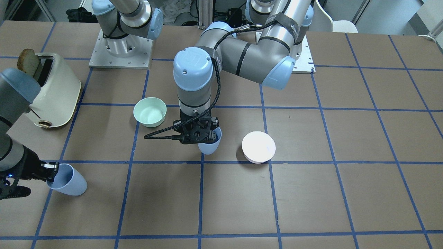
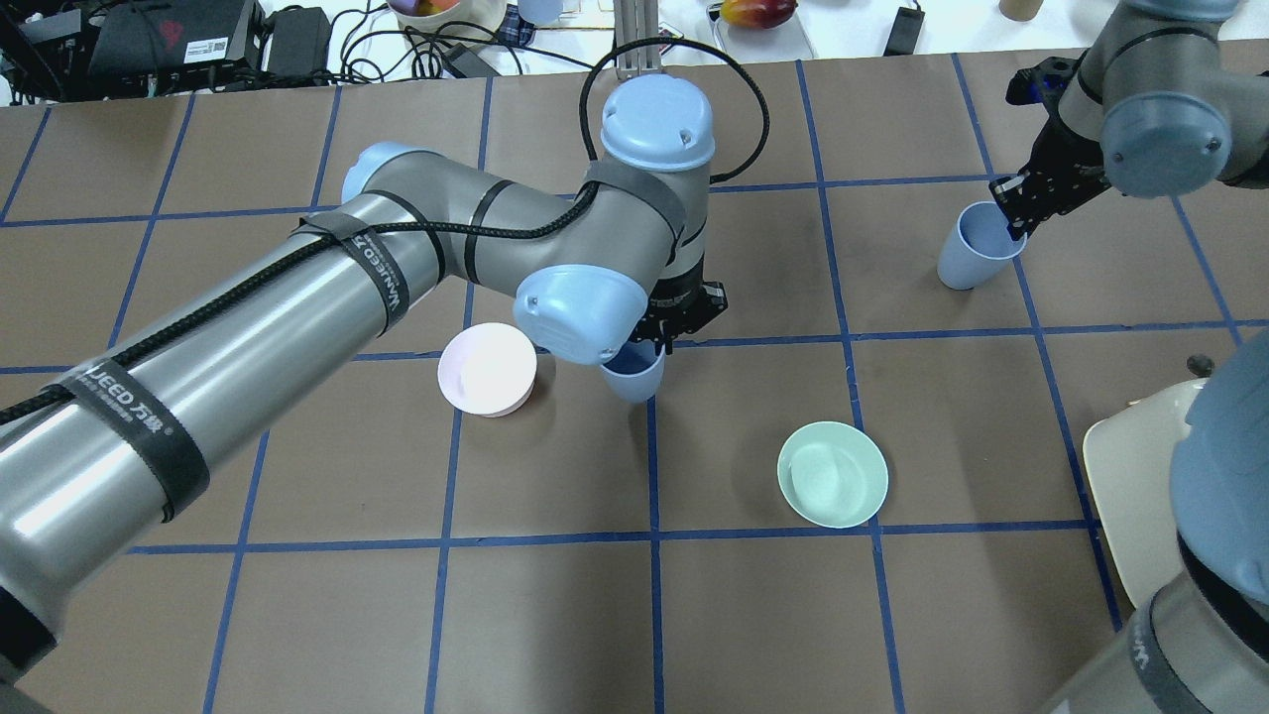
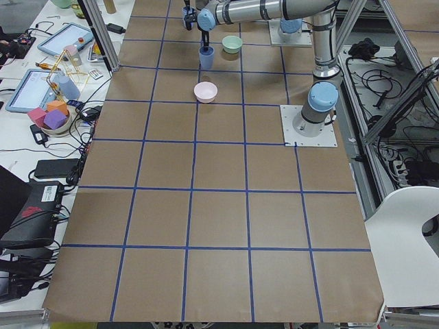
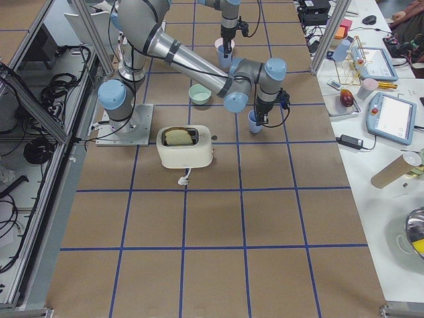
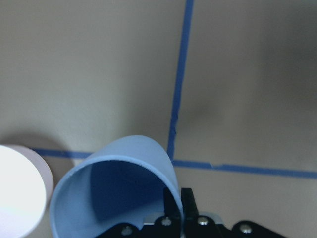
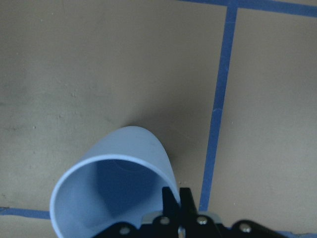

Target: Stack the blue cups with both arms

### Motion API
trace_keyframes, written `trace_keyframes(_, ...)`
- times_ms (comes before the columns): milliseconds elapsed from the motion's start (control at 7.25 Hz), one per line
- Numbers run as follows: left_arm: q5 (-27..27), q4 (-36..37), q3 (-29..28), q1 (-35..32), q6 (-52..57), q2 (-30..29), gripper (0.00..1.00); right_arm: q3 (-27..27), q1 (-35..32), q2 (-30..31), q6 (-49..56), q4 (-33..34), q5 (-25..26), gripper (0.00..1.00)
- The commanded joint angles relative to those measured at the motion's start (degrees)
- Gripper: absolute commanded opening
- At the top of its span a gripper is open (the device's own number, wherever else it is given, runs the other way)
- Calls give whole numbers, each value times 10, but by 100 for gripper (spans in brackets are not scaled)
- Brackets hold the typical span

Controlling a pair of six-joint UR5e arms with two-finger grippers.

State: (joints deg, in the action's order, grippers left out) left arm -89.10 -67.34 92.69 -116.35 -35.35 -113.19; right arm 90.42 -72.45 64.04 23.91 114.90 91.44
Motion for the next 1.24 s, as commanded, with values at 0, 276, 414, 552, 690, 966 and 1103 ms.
trace_keyframes(0,10,28,24,-9,-17,-4,0,-4,0,6,0,-18,1,0)
trace_keyframes(276,16,50,25,-11,-32,-12,0,-5,0,14,0,-31,-5,0)
trace_keyframes(414,26,48,26,-11,-29,-11,0,-4,-2,29,0,-43,-8,0)
trace_keyframes(552,25,43,26,-10,-29,-10,0,-4,-4,38,-2,-56,-14,0)
trace_keyframes(690,25,41,26,-11,-29,-9,0,-5,-5,41,-7,-65,-32,0)
trace_keyframes(966,24,41,27,-10,-25,-12,84,-44,-19,56,-49,-145,-56,0)
trace_keyframes(1103,26,45,27,-9,-26,-12,100,-71,-23,58,-50,-201,-75,0)
